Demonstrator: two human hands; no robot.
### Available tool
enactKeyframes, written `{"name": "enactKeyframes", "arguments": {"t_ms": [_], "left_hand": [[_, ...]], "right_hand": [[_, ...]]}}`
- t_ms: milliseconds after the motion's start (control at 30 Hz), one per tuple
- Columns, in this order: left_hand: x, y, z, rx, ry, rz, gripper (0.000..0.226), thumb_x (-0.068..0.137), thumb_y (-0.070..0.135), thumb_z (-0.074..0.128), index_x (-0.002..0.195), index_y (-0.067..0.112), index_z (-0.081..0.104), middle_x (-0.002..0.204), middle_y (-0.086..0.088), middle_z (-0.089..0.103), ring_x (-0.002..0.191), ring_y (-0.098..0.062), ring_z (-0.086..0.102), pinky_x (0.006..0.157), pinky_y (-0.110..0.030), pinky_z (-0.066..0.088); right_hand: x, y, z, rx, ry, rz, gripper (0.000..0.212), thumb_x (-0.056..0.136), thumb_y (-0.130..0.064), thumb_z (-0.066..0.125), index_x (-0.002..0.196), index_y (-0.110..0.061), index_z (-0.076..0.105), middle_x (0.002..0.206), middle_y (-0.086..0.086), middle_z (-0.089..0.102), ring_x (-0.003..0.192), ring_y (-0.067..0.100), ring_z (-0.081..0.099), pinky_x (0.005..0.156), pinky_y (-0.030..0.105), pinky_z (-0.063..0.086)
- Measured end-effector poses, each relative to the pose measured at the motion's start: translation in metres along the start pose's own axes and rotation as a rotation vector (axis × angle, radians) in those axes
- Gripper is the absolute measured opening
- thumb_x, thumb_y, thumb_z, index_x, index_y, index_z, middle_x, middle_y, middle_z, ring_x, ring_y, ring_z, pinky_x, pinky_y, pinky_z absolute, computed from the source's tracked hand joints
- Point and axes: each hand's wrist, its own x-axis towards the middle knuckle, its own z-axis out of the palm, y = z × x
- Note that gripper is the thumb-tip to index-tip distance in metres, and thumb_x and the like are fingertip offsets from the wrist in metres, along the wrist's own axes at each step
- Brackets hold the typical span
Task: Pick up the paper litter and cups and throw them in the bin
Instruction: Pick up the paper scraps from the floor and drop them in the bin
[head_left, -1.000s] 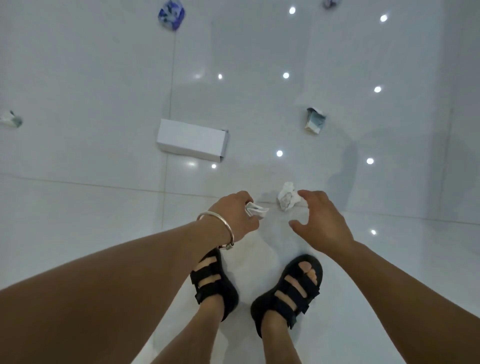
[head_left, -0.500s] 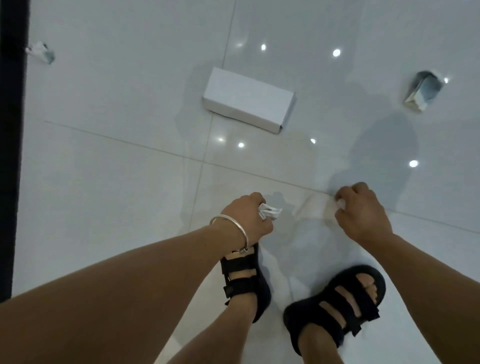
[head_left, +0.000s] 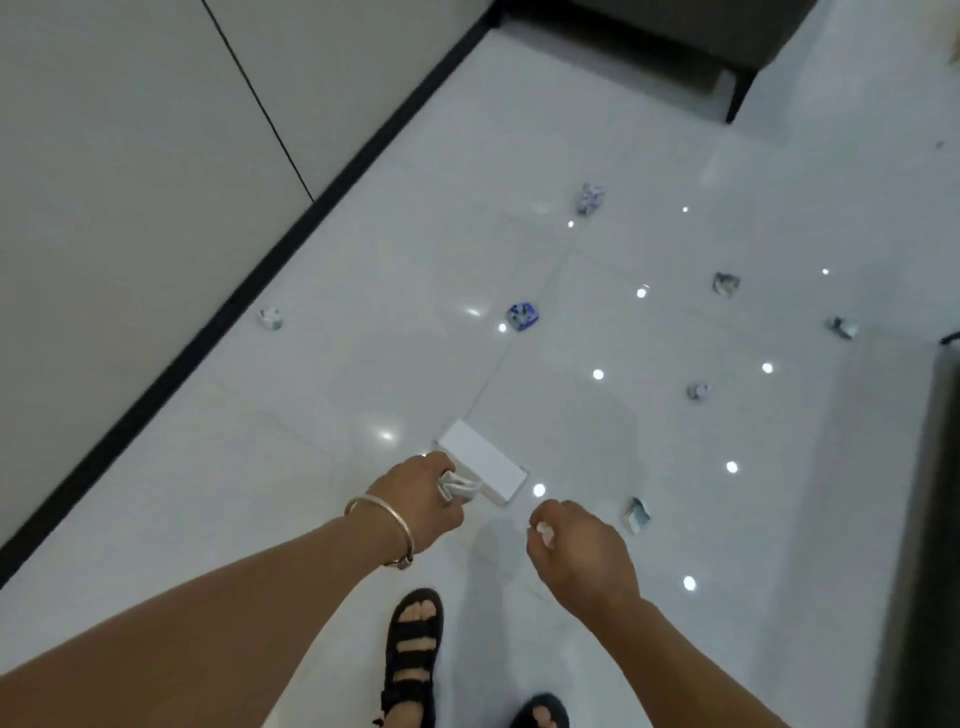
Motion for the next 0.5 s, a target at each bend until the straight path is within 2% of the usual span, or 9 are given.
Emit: {"name": "enactKeyframes", "arguments": {"t_ms": [200,300,433,500], "left_hand": [[-0.115,0.012,-0.1,-0.153,0.235,-0.093,0.039,0.08,0.029,0.066,0.116,0.018,0.055,0.096,-0.004,0.059,0.083,-0.021,0.056,0.071,-0.027,0.045],[-0.18,0.003,-0.115,-0.223,0.342,-0.151,0.037,0.078,0.031,0.064,0.113,0.021,0.055,0.092,0.0,0.059,0.077,-0.019,0.056,0.066,-0.026,0.043],[-0.271,-0.014,-0.116,-0.359,0.431,-0.249,0.028,0.075,0.032,0.063,0.101,0.028,0.054,0.082,0.006,0.057,0.066,-0.015,0.058,0.056,-0.026,0.049],[-0.315,-0.027,-0.112,-0.393,0.476,-0.285,0.027,0.075,0.034,0.064,0.099,0.028,0.054,0.083,0.006,0.058,0.065,-0.014,0.058,0.052,-0.024,0.045]], "right_hand": [[-0.032,-0.091,-0.117,-0.091,0.015,-0.173,0.026,0.094,-0.034,0.049,0.113,-0.023,0.063,0.108,-0.001,0.064,0.09,0.02,0.062,0.075,0.028,0.047],[-0.058,-0.135,-0.151,-0.118,0.015,-0.287,0.027,0.092,-0.031,0.052,0.113,-0.02,0.064,0.107,0.002,0.065,0.091,0.021,0.062,0.072,0.026,0.043],[-0.109,-0.198,-0.171,-0.185,-0.018,-0.43,0.027,0.091,-0.03,0.052,0.113,-0.02,0.063,0.106,0.003,0.064,0.092,0.023,0.061,0.069,0.027,0.04],[-0.137,-0.229,-0.17,-0.215,-0.042,-0.505,0.027,0.09,-0.029,0.051,0.112,-0.021,0.063,0.106,0.003,0.064,0.091,0.023,0.06,0.069,0.027,0.039]]}}
